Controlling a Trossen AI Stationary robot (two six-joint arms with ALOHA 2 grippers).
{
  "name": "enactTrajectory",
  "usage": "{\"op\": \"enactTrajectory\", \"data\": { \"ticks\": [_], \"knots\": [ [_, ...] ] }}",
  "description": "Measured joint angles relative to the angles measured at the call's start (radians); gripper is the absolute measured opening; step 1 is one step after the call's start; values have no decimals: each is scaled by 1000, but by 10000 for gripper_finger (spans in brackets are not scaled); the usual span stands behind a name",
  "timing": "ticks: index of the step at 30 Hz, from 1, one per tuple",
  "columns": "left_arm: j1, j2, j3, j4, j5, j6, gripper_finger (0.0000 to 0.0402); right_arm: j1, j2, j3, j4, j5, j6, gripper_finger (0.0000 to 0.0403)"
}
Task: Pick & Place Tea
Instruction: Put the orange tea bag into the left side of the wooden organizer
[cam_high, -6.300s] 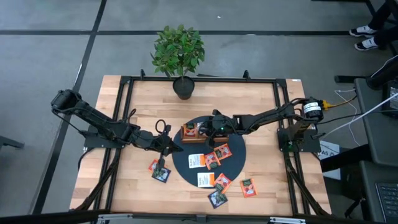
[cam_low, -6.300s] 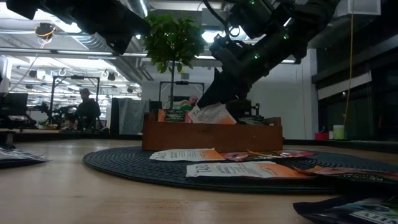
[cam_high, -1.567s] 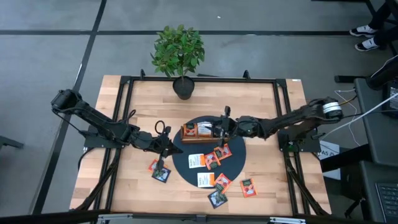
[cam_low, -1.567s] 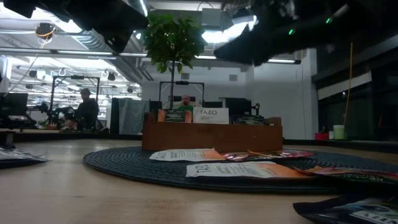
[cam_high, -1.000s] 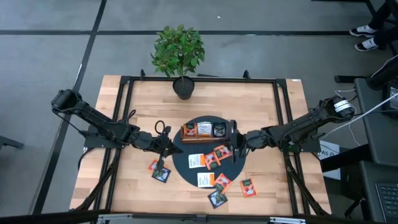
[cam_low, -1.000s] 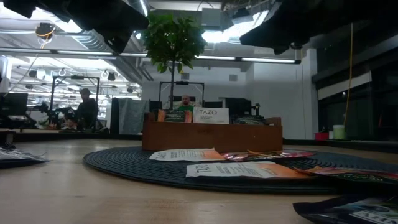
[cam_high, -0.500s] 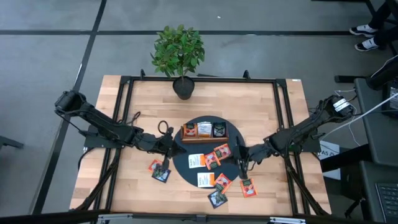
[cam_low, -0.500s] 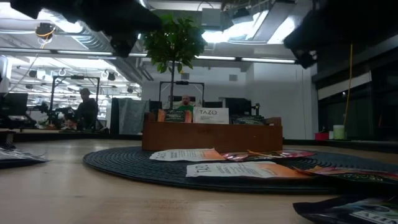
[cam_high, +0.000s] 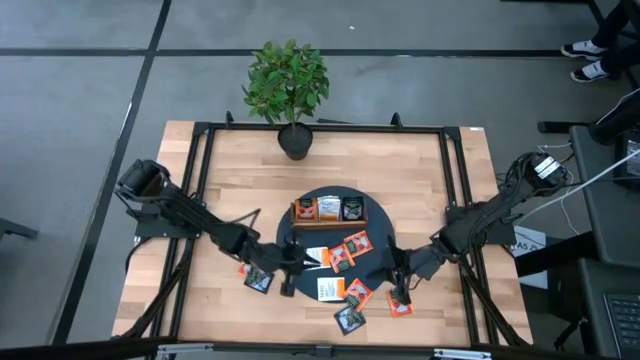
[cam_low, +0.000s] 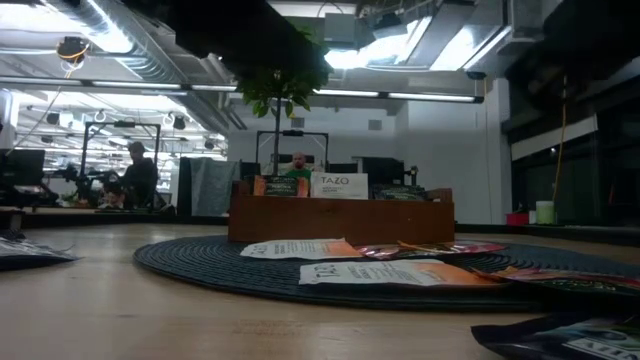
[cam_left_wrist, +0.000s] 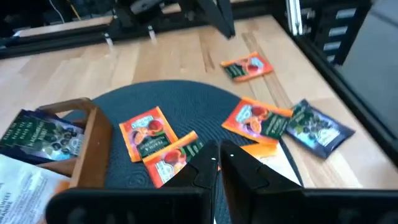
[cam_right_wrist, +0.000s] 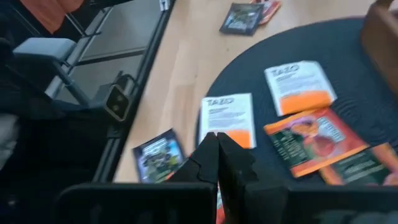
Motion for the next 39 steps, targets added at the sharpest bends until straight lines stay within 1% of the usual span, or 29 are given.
{"op": "enactTrajectory", "data": {
  "ticks": [6, 11, 13, 17, 21, 23, 27, 29, 32, 36, 39],
  "knots": [
    [-24, 68, 93, -90, -34, 1, 18, 25, 0, 0, -23, -19, 84, 3],
    [-32, 78, 120, -118, -38, 1, 18, 30, 14, 0, -61, -47, 155, 3],
    [-37, 78, 119, -120, -42, 1, 18, 30, 44, 0, -58, -67, 167, 3],
    [-47, 78, 119, -123, -51, 1, 18, 30, 140, 0, 8, -101, 182, 3],
    [-53, 78, 119, -122, -51, 1, 18, 30, 211, 1, 56, -105, 176, 3],
    [-53, 78, 119, -122, -52, 0, 18, 30, 224, 1, 60, -85, 151, 3],
    [-53, 78, 119, -122, -52, -2, 18, 20, 222, 1, 73, 19, 75, 3],
    [-53, 78, 119, -120, -52, -14, 18, 1, 220, 2, 74, 47, 62, 3],
    [-53, 86, 119, -114, -54, -35, 18, -32, 220, 12, 59, 42, 39, 3],
    [-53, 111, 119, -113, -75, -35, 18, -66, 220, 23, 59, -10, -15, 3],
    [-50, 130, 119, -117, -78, -35, 18, -71, 220, 24, 50, -15, -117, 3]
  ]
}}
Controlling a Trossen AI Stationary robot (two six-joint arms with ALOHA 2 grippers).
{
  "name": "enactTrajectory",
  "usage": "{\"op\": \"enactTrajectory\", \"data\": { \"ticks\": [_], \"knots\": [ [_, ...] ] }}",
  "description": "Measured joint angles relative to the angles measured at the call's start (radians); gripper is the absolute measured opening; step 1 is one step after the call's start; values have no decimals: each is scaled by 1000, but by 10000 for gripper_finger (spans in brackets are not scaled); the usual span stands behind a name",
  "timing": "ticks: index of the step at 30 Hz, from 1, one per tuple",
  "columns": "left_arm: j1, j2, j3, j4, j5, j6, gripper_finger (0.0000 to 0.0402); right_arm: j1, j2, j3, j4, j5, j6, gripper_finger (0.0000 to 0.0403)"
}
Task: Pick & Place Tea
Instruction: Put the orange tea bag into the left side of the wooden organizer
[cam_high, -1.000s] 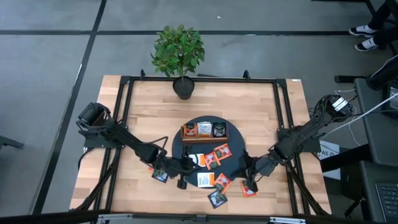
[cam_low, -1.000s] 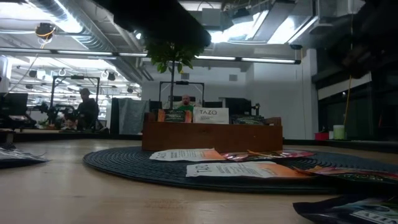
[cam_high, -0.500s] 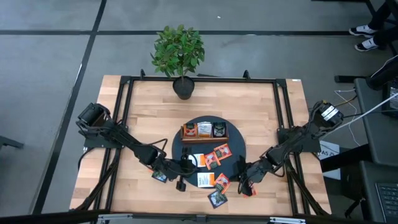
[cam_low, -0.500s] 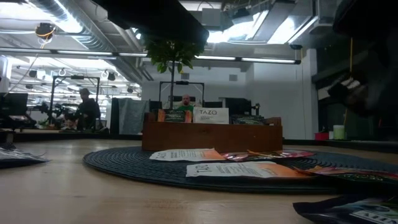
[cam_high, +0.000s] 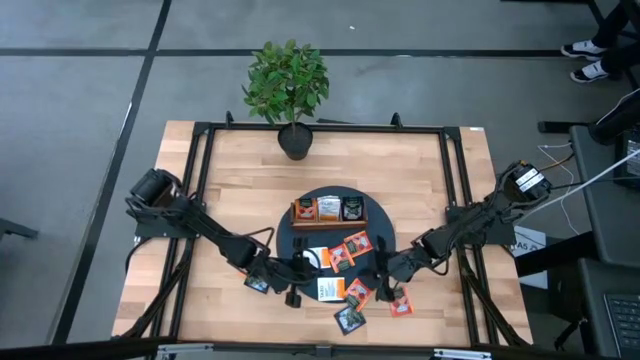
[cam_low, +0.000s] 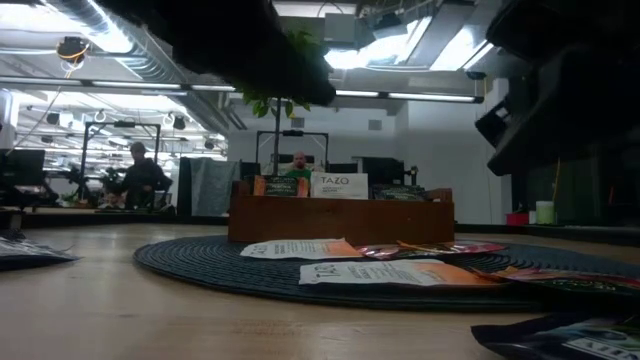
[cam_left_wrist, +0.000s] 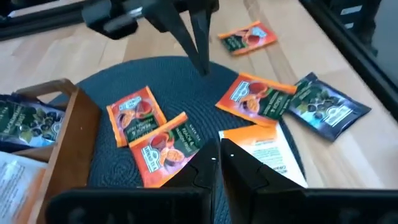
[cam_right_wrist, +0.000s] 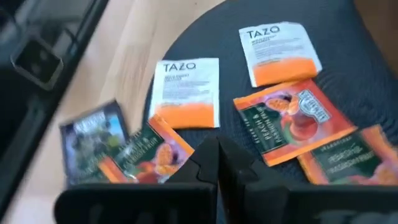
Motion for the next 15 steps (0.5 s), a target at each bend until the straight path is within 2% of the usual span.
{"op": "enactTrajectory", "data": {
  "ticks": [5, 15],
  "knots": [
    [12, 16, 0, -2, 2, -3, 18, 0, 0, 0, -6, -3, -197, 4],
    [26, 16, 0, -6, 0, -2, 17, -2, -1, 0, 34, 22, -257, 21]
  ]
}}
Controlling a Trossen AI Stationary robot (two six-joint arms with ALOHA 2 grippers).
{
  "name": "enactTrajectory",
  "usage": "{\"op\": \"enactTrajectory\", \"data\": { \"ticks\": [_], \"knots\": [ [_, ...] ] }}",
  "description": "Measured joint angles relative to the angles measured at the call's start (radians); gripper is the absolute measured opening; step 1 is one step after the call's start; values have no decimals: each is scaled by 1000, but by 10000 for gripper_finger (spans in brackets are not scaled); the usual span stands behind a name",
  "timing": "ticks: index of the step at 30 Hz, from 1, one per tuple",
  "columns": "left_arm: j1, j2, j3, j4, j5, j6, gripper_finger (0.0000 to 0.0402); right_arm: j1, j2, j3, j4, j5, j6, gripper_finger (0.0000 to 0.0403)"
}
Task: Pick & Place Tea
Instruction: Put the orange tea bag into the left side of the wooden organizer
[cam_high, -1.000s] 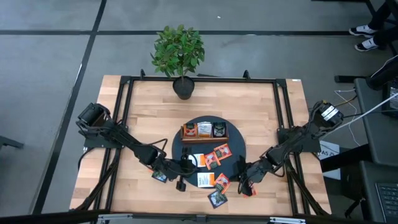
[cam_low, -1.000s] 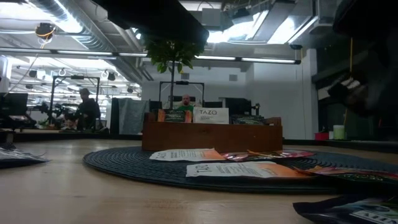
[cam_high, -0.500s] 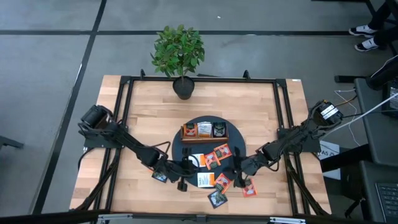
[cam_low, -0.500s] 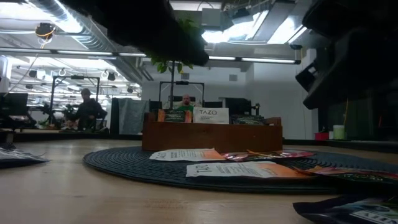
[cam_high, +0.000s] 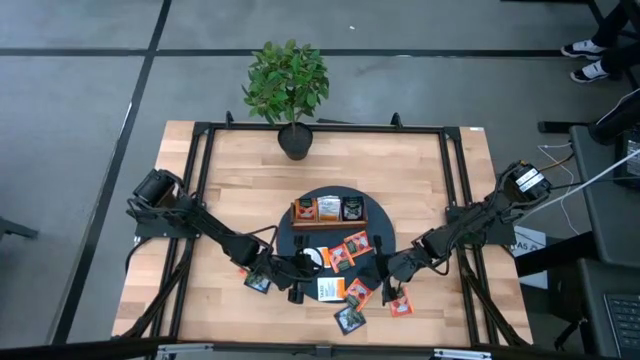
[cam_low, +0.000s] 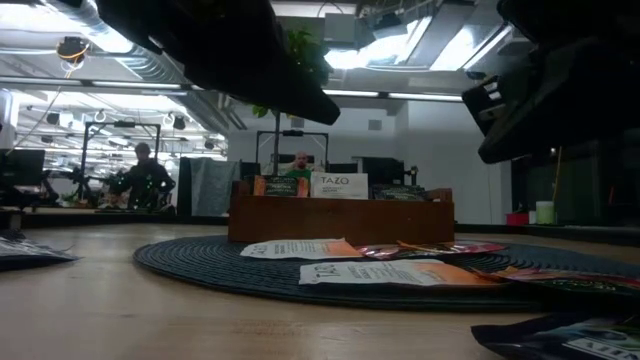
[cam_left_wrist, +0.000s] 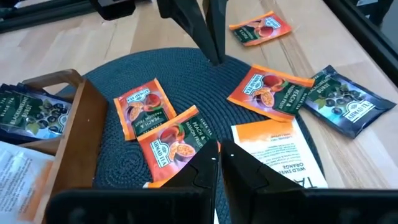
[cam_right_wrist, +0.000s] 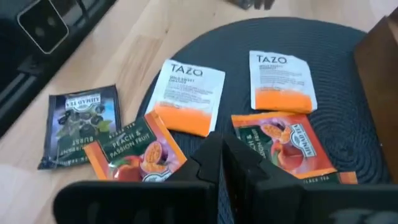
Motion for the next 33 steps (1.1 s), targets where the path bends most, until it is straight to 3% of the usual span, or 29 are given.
{"op": "enactTrajectory", "data": {
  "ticks": [9, 16, 23, 33],
  "knots": [
    [1, 0, 0, -3, -2, -1, 17, -23, 0, 0, -61, 19, -121, 45],
    [3, 0, 0, -3, -36, -34, 17, -15, 0, 0, -86, 127, -211, 147],
    [24, 0, 0, -4, -33, -77, 17, -15, 0, 0, -91, 121, -260, 232],
    [40, 0, 0, -4, -19, -77, 17, -15, 3, -18, -109, 132, -309, 249]
  ]
}}
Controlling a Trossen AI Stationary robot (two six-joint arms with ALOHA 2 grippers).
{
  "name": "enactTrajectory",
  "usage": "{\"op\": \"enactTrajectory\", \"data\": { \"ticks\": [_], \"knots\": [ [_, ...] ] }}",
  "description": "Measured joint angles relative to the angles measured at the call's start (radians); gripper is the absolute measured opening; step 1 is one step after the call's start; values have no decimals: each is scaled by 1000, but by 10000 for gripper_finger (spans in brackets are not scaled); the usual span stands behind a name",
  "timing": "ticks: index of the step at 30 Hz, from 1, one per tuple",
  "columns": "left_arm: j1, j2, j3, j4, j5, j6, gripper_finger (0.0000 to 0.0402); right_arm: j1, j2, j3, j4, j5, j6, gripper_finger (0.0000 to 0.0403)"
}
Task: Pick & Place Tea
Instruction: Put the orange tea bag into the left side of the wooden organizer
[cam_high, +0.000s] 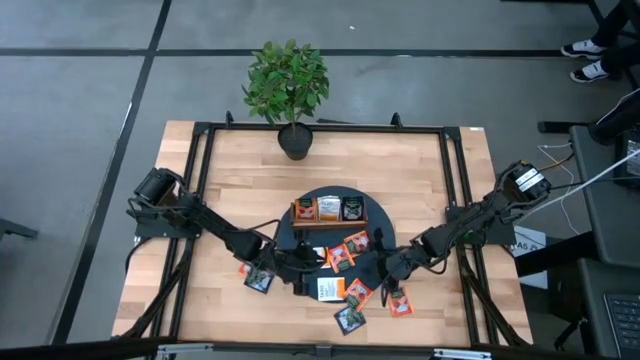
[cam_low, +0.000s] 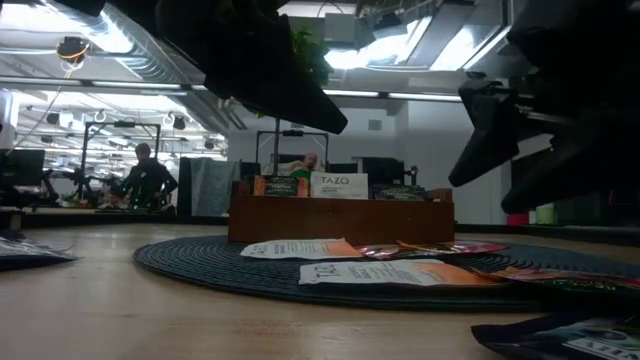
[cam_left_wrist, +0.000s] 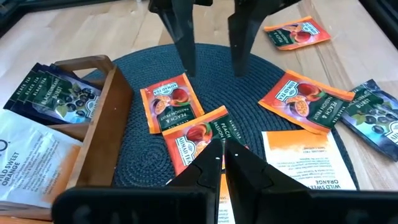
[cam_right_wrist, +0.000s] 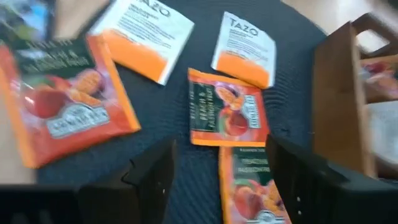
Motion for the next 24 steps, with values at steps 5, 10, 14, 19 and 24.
{"op": "enactTrajectory", "data": {
  "ticks": [5, 10, 14, 19, 24],
  "knots": [
    [0, 0, 0, 0, 1, 0, 17, -1, 50, 0, 36, 27, -51, 249],
    [0, 0, 0, 0, 0, 0, 17, -1, 120, 17, 59, 37, -61, 249],
    [0, 0, 0, 0, 0, 0, 17, -8, 162, 40, 61, 80, -88, 249],
    [0, 0, 0, -2, 0, 0, 17, -22, 195, 68, 63, 83, -113, 249],
    [0, 0, -1, -8, 0, 0, 17, -29, 205, 80, 63, 83, -118, 249]
  ]
}}
